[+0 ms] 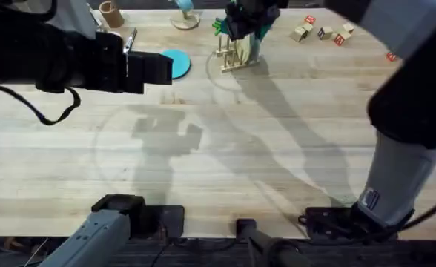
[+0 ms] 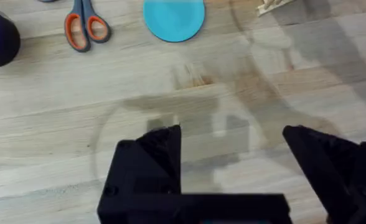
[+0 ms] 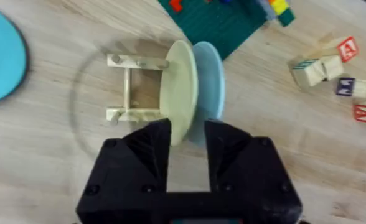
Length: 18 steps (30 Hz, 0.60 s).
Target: Pick up the plates from the table one by one and place each into a slot on the dish rack.
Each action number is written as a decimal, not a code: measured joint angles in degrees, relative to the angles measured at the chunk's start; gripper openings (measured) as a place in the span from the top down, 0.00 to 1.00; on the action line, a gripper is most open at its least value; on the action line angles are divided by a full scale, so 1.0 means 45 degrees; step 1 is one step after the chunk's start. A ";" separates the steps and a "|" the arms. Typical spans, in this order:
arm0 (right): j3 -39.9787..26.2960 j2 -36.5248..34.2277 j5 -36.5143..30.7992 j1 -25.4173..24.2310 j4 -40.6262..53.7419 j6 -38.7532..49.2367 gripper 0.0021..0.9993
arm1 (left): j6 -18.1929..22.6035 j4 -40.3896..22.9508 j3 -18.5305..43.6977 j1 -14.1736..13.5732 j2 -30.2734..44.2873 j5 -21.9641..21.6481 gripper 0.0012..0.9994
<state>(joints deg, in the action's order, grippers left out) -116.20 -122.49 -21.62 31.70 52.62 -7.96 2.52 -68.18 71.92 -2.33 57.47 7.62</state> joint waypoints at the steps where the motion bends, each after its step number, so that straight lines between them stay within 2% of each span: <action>1: 0.0000 0.0239 -0.0002 0.0000 0.0072 -0.0002 0.64 | 0.0000 0.0003 0.0000 0.0000 0.0000 0.0002 0.01; 7: -0.0005 0.2215 -0.0002 0.0022 0.0814 -0.0073 0.45 | 0.0000 0.0001 0.0000 0.0000 0.0000 0.0000 0.01; 8: -0.0023 0.2472 0.0006 0.0038 0.0969 -0.0143 0.37 | 0.0000 0.0000 0.0000 0.0000 0.0000 0.0000 0.01; 10: -0.0068 0.2923 0.0127 0.0094 0.1277 -0.0132 0.08 | 0.0000 0.0003 0.0000 0.0000 0.0000 0.0000 0.01; 11: -0.0073 0.3083 0.0250 0.0127 0.1417 -0.0124 0.03 | 0.0000 0.0003 0.0000 0.0000 0.0000 0.0000 0.01; 18: -0.0073 0.3627 0.1540 0.0262 0.2152 -0.0133 0.00 | 0.0000 0.0003 0.0000 0.0000 0.0000 0.0000 0.01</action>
<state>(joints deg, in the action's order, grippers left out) -116.53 -106.16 -14.69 32.88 62.31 -8.56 2.52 -68.16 71.92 -2.33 57.47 7.62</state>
